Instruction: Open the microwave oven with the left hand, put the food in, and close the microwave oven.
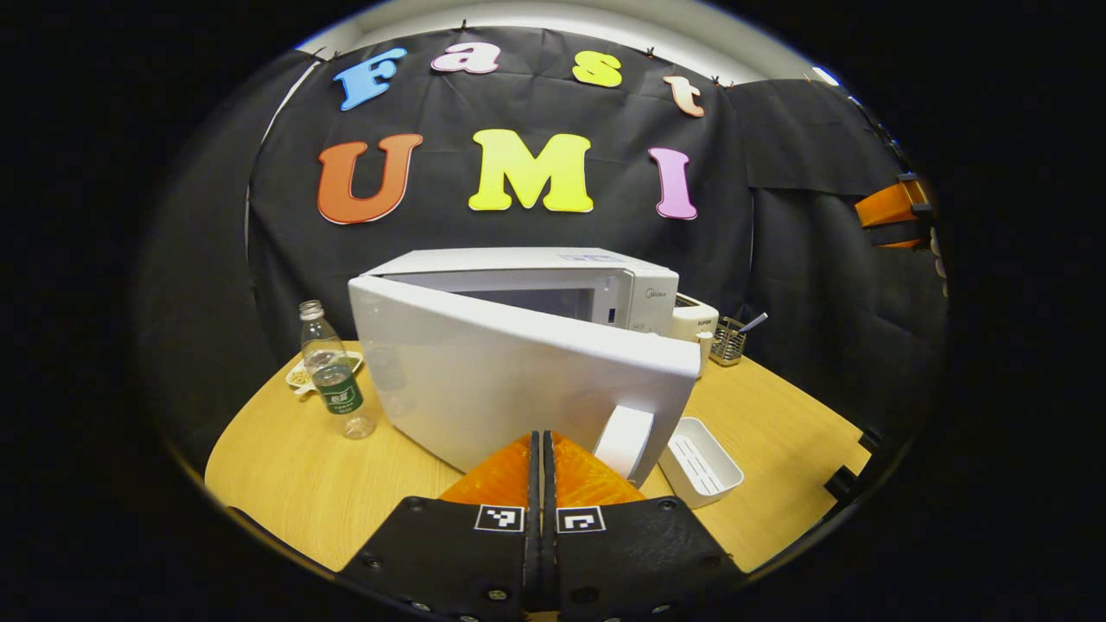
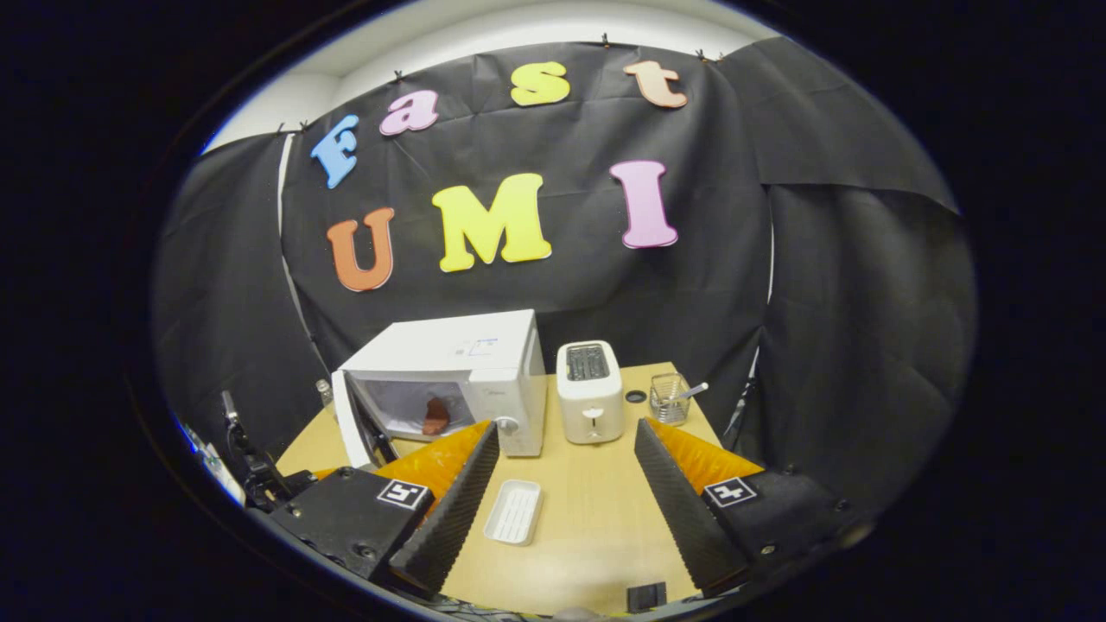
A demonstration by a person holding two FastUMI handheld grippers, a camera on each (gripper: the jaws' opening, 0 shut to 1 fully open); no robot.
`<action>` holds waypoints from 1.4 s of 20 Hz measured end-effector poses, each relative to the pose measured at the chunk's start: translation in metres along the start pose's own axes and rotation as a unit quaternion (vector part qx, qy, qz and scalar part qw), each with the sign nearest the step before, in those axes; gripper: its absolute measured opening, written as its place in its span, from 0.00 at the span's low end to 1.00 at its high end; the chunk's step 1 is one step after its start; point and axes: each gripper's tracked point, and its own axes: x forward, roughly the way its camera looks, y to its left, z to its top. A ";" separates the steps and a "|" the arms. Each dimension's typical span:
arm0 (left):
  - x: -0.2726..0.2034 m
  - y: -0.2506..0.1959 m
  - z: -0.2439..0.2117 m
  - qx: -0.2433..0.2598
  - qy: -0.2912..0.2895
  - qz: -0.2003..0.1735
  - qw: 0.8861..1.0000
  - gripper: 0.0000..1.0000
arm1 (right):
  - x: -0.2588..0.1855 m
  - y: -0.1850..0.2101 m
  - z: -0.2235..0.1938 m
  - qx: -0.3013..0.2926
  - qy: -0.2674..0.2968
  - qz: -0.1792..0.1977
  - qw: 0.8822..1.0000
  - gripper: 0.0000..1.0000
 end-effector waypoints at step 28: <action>0.171 -0.036 0.042 0.003 0.004 -0.002 1.000 0.00 | 0.066 -0.050 0.017 0.024 0.027 -0.028 0.999 1.00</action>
